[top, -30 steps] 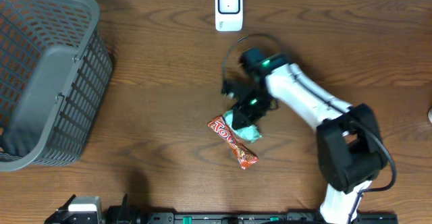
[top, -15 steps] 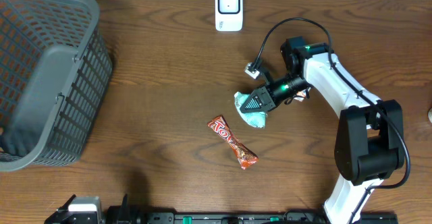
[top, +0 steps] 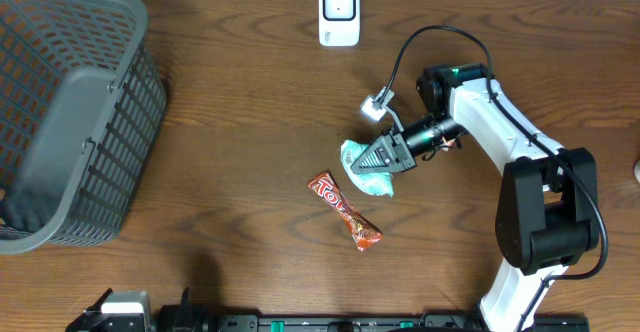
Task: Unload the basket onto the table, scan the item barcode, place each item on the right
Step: 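Raise the tissue pack toward the scanner with the right gripper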
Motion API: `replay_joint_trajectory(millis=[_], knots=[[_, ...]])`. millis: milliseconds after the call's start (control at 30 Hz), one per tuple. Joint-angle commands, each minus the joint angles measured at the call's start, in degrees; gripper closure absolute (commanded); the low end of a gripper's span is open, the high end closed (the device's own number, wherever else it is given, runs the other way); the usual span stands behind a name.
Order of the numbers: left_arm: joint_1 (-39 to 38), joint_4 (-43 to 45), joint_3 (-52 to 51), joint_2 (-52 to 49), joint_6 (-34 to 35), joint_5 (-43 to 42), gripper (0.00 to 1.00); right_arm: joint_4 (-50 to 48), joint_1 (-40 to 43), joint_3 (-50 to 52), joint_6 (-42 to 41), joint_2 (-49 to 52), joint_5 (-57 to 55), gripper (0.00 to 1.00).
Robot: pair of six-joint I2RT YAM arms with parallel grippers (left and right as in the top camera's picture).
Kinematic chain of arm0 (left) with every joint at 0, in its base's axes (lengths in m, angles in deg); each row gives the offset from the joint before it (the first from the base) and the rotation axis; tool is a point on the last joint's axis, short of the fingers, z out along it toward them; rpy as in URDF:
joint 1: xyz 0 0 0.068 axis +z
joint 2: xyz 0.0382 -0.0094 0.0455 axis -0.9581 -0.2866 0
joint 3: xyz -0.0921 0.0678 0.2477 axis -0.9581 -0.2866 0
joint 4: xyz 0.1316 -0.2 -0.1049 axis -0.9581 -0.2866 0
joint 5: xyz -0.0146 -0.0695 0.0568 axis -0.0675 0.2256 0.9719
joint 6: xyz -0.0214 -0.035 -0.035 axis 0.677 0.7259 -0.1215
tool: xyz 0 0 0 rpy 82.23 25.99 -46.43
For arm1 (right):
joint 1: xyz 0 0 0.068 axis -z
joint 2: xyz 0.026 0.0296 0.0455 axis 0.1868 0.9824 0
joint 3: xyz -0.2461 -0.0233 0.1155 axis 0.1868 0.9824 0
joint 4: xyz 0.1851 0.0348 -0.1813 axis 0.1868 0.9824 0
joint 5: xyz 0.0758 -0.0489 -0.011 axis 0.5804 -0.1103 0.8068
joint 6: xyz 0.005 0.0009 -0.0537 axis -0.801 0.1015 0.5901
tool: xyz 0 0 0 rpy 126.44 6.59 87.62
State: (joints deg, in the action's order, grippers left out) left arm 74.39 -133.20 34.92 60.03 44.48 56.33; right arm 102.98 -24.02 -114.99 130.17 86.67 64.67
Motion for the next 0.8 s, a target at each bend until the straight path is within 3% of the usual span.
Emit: replay_joint_trajectory(millis=[0, 100, 200, 267, 333, 367, 600, 767], knots=[[0.28, -0.13, 0.20, 0.26, -0.74, 0.70, 0.02, 2.60, -0.79, -1.60, 10.19, -0.39, 2.80, 0.99], [0.28, -0.13, 0.20, 0.26, -0.74, 0.70, 0.02, 2.36, -1.66, -3.89, 9.01, -1.22, 1.31, 0.99], [0.28, -0.13, 0.20, 0.26, -0.74, 0.70, 0.02, -2.67, -2.69, -7.80, -0.83, -1.38, -4.33, 0.99], [0.28, -0.13, 0.20, 0.26, -0.74, 0.70, 0.02, -12.59, -3.80, -10.08, -17.05, -1.38, -16.02, 0.99], [0.28, -0.13, 0.20, 0.26, -0.74, 0.70, 0.02, -22.86, -5.49, -11.45, -34.27, -1.38, -35.45, 0.99], [0.28, -0.13, 0.20, 0.26, -0.74, 0.70, 0.02, -26.01, -6.45, -11.98, -38.03, -1.38, -43.74, 0.99], [0.28, -0.13, 0.20, 0.26, -0.74, 0.70, 0.02, -37.11, -9.75, -13.70, -39.74, -0.81, -64.96, 0.99], [0.28, -0.13, 0.20, 0.26, -0.74, 0.70, 0.02, -44.04, -9.68, -14.97, -39.69, 2.27, -72.96, 0.99]])
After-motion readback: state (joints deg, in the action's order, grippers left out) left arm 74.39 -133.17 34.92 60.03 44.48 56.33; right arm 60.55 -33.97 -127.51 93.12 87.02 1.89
